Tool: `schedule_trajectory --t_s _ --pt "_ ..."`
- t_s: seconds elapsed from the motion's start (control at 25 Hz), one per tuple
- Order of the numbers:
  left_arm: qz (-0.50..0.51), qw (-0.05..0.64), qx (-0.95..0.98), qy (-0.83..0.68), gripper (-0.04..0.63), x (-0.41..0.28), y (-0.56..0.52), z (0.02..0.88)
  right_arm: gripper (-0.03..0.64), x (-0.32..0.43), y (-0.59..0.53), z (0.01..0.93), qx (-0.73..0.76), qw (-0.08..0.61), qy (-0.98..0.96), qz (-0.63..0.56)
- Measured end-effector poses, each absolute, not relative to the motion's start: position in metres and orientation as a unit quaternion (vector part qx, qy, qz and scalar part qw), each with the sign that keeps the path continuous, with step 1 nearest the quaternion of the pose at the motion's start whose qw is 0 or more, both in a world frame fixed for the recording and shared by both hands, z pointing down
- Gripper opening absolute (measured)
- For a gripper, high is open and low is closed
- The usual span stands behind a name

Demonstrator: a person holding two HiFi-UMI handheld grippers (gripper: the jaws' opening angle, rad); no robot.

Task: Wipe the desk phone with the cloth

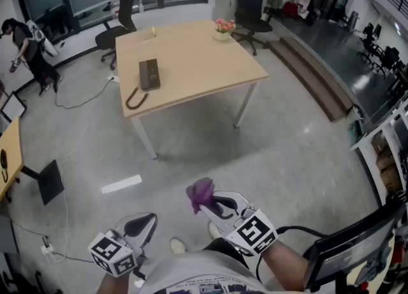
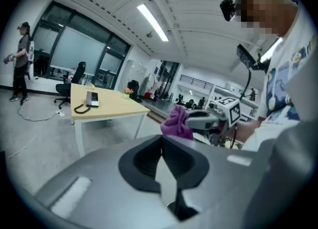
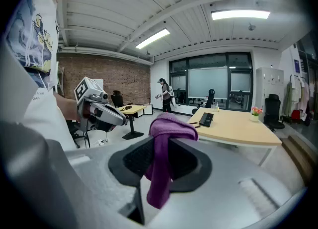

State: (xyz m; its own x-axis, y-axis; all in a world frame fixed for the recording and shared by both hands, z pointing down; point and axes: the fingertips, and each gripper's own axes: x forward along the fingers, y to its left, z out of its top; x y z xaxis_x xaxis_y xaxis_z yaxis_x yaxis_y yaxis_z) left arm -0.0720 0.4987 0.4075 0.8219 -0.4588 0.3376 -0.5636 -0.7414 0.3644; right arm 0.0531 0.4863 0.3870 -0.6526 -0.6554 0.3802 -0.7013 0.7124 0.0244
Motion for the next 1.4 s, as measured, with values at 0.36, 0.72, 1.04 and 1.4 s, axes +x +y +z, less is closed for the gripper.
schedule_trajectory --t_s 0.36,0.72,1.04,1.4 --pt "0.115 0.229 0.933 -0.252 0.003 -0.092 0.508 0.411 0.091 0.024 0.499 0.393 0.37 0.181 -0.908 0.077" --pt "0.111 0.248 0.93 -0.249 0.003 -0.097 0.516 0.423 0.091 0.024 0.516 0.398 0.37 0.199 -0.903 0.095" --pt "0.117 0.255 0.915 -0.289 0.003 -0.08 0.468 0.425 0.091 0.05 0.458 0.402 0.347 0.19 -0.913 0.098" --pt "0.12 0.23 0.908 -0.328 0.005 -0.047 0.372 0.412 0.091 0.091 0.361 0.4 0.315 0.178 -0.928 0.085"
